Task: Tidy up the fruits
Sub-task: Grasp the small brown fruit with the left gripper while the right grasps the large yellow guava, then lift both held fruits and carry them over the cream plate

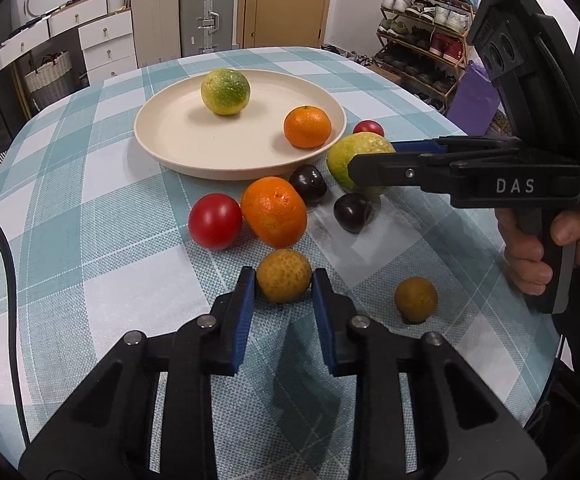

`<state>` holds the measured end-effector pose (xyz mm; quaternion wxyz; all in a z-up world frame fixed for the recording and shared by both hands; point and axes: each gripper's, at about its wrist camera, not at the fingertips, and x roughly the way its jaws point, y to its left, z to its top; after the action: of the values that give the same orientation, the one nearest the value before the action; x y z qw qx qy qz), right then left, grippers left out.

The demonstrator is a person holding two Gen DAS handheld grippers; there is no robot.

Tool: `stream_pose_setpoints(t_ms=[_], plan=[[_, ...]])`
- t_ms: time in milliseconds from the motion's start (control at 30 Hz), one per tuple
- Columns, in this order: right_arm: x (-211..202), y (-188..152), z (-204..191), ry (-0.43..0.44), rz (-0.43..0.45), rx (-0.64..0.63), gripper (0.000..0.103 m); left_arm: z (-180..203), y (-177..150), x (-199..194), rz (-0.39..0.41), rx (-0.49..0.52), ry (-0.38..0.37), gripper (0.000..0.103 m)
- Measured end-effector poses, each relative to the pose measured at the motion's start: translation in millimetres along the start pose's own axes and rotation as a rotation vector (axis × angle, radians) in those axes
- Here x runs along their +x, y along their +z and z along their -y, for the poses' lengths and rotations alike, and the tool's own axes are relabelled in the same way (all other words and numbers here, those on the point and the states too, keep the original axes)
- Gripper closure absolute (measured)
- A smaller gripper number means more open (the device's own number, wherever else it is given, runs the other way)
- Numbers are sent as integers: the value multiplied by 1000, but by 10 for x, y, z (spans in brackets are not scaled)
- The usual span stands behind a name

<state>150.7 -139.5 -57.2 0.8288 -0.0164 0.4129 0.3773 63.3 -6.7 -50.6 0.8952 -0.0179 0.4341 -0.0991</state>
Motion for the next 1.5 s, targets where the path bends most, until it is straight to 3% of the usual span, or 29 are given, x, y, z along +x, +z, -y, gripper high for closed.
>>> stream_pose_setpoints(t_ms=[200, 433, 767, 1500], plan=[[7, -5, 11, 1, -2, 0, 44, 0, 12, -78, 33, -5, -19, 77], [8, -25, 11, 1, -6, -2, 52, -45, 43, -189, 80, -28, -30, 77], [-26, -41, 7, -1, 12, -10, 53, -125, 80, -331, 146, -64, -28, 77], [-330, 99, -70, 13, 111, -32, 53, -340, 423, -422, 245, -146, 63, 77]])
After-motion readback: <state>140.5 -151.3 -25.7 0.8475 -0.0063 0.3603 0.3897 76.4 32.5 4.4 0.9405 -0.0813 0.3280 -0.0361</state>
